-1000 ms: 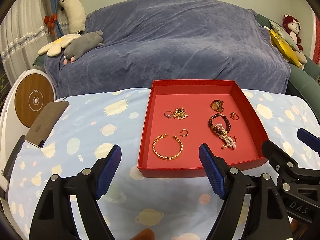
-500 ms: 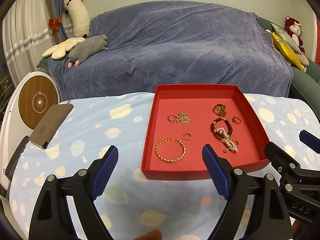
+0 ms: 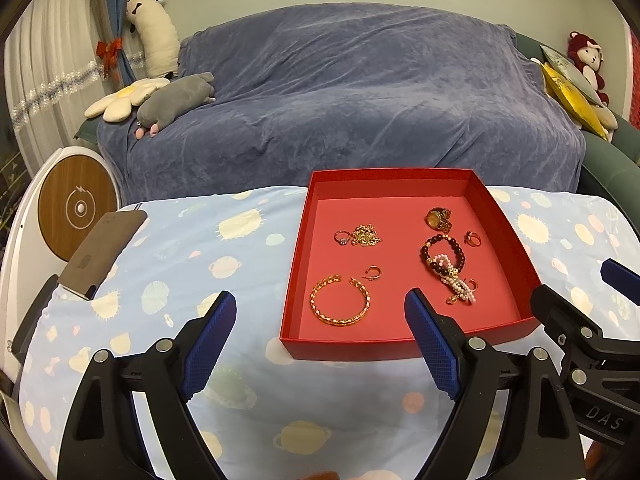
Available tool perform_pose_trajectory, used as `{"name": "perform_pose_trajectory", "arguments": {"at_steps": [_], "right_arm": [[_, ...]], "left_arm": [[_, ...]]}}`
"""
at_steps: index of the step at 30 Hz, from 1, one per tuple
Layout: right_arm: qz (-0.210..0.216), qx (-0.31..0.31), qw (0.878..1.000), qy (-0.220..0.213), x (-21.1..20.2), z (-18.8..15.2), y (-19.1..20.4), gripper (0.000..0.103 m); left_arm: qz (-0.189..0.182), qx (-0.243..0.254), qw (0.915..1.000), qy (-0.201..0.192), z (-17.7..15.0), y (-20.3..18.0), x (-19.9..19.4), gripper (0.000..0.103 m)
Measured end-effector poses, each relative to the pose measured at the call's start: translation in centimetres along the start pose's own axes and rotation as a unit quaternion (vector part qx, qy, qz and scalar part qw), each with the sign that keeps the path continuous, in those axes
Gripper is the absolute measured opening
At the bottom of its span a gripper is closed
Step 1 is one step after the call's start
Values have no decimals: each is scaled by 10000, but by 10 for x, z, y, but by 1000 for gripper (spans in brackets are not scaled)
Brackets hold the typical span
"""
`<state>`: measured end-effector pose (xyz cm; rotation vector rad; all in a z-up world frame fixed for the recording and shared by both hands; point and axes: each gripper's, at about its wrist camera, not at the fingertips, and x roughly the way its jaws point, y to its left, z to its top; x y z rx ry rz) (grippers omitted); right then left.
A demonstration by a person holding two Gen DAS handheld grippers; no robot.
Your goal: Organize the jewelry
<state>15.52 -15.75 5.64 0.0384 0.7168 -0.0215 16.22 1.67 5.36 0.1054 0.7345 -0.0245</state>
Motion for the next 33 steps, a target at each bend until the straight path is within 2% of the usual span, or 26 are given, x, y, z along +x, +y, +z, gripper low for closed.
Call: {"name": "perform_pose_trajectory", "arguments": {"at_steps": [33], "right_arm": [[18, -21, 10000, 20, 0, -3, 3, 96]], "left_arm": [[31, -92, 9999, 37, -3, 2, 3, 83]]}}
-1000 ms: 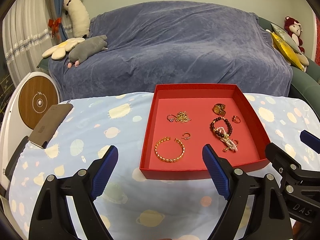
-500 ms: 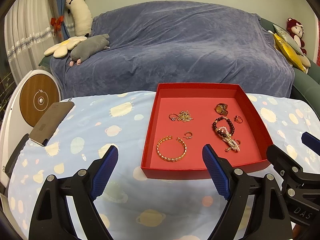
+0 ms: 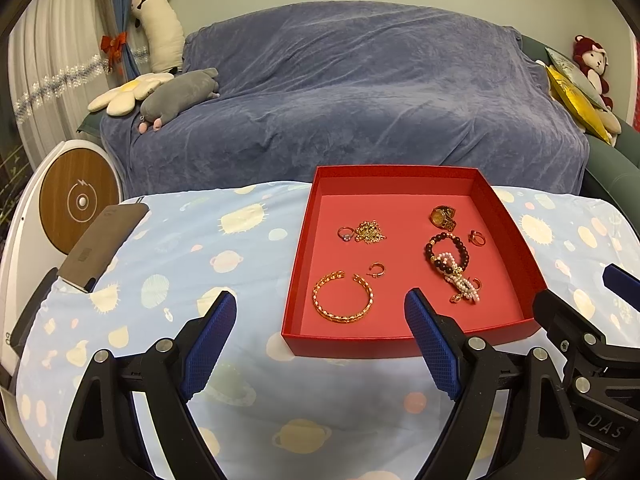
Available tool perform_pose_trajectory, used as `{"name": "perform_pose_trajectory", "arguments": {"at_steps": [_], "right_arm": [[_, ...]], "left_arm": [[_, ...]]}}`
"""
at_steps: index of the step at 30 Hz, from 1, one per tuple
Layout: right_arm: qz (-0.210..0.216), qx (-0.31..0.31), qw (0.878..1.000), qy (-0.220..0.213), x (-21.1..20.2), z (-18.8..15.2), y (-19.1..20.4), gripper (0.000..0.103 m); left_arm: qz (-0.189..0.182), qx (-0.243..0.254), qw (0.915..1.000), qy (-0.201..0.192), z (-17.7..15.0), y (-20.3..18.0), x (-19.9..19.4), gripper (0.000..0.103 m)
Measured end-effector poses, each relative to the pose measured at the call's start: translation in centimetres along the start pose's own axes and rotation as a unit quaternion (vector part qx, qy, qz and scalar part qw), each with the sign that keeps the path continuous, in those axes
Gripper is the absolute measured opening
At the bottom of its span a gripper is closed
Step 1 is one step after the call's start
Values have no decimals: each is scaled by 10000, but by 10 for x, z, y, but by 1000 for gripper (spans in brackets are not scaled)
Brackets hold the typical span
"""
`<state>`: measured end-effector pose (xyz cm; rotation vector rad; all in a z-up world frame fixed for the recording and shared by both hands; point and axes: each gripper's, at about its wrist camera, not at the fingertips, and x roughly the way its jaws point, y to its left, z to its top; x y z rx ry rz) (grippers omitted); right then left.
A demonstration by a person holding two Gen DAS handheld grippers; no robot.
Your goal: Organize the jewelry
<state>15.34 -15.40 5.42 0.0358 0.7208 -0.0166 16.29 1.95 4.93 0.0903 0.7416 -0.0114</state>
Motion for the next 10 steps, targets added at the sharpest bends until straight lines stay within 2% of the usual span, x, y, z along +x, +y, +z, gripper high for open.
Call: {"name": "perform_pose_trajectory", "arguments": {"at_steps": [10], "right_arm": [[-24, 18, 10000, 1, 0, -2, 0, 96]], "left_arm": [[-26, -5, 10000, 33, 0, 1, 1, 83]]}}
